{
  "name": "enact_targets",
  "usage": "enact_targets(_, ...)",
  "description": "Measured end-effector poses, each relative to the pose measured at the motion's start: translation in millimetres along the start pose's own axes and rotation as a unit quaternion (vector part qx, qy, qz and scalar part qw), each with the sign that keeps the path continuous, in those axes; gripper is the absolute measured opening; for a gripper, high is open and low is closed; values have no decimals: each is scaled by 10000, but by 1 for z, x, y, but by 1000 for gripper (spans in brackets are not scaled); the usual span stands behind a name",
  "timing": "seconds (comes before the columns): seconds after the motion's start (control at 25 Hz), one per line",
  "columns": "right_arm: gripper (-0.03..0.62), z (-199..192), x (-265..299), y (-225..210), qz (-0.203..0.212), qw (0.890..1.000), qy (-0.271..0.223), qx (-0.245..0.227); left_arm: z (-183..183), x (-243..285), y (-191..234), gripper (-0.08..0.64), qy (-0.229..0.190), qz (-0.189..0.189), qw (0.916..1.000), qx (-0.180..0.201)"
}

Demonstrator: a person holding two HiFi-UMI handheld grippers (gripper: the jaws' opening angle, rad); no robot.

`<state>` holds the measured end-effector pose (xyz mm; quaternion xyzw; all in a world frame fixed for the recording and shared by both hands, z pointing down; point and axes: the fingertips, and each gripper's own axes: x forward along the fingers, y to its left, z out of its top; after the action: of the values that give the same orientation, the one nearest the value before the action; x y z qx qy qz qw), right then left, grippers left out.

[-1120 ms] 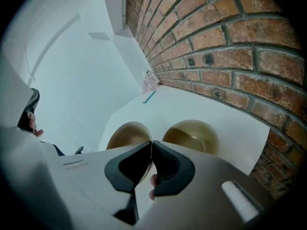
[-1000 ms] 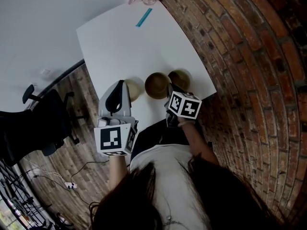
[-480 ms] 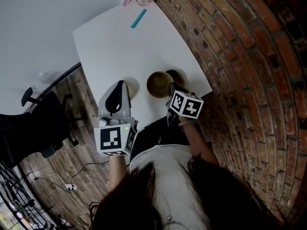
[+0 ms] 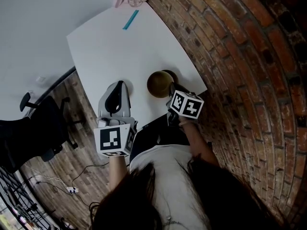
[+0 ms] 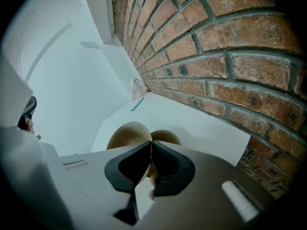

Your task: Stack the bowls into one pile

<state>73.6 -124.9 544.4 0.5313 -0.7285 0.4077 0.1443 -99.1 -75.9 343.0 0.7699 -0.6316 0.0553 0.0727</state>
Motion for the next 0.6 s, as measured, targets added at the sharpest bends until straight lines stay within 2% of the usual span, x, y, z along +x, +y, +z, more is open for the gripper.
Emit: enact_targets(0.6, 17, 5, 1, -33, -192, 9997, 38, 149, -5, 20, -18, 0, 99, -100, 9999, -18)
